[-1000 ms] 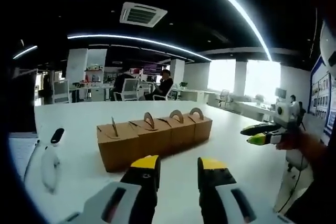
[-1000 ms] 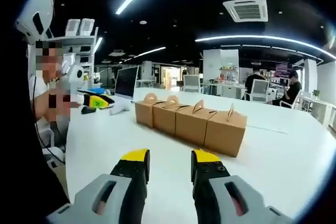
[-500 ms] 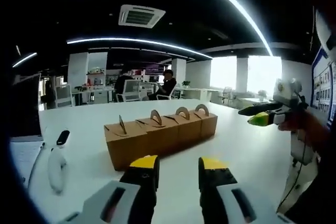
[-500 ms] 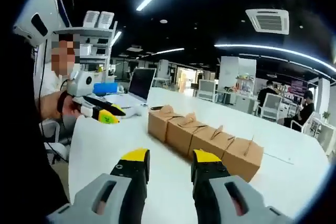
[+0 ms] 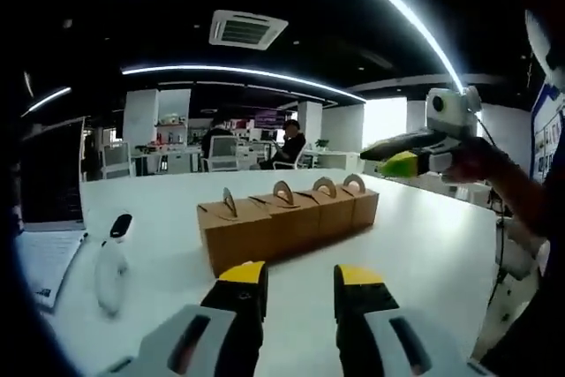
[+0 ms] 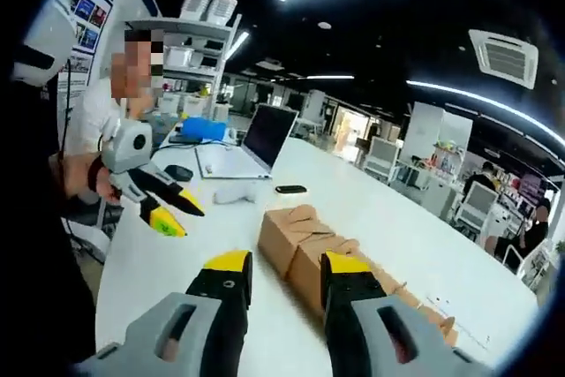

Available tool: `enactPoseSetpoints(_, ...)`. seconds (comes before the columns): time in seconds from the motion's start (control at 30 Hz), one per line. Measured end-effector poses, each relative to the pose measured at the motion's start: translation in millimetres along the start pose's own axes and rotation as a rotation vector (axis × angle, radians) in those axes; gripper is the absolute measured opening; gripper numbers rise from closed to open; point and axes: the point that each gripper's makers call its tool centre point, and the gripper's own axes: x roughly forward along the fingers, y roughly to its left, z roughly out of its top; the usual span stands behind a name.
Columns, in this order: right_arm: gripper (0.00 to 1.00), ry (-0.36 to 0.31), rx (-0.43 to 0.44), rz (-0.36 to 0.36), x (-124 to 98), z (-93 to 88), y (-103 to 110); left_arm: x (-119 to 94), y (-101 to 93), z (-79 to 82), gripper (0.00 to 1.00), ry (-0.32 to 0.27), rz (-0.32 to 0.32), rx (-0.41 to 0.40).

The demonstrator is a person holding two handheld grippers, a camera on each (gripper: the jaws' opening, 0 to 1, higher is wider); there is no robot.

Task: Pick up one paper box from the group, open the paper box, and remove the item inside

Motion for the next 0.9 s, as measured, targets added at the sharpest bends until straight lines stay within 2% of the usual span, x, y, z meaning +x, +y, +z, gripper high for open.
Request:
enactPoseSetpoints(0.17, 0.31, -0.022, 0.061, 0.021, 32.9, 13.2, -5.9, -4.0, 13.2, -6.9, 0.32, -0.006, 0.025, -0.022)
enactPoseSetpoints(0.23, 0.31, -0.002, 0.007, -0.017, 55.5, 17.1, -11.9, -5.5, 22.2, -10.9, 0.32, -0.011, 0.039, -0.039)
enactPoseSetpoints(0.4, 0.3, 0.01, 0.063, -0.03, 100.7, 22.0, -13.4, -12.5, 35.9, -15.1, 0.32, -0.015, 0.054, -0.044)
enactPoseSetpoints(0.53, 0.28, 0.064, 0.129, -0.092, 133.7, 15.3, -23.9, -21.7, 50.7, -15.9, 0.32, -0.014, 0.086, -0.044)
enactPoseSetpoints(0.63, 0.28, 0.044, 0.207, -0.129, 151.1, 17.7, -29.3, -31.5, 59.1, -17.1, 0.32, -0.011, 0.101, -0.034)
enactPoseSetpoints(0.7, 0.28, 0.042, 0.218, -0.133, 159.8, 17.5, -28.1, -37.2, 64.4, -20.1, 0.32, -0.007, 0.107, -0.04)
enactPoseSetpoints(0.77, 0.28, 0.04, 0.247, -0.193, 166.7, 16.8, -32.1, -42.3, 68.7, -24.8, 0.32, 0.003, 0.116, -0.047)
enactPoseSetpoints(0.9, 0.29, 0.063, 0.297, -0.252, 180.2, 5.9, -38.9, -52.5, 74.2, -34.7, 0.32, 0.016, 0.127, -0.058)
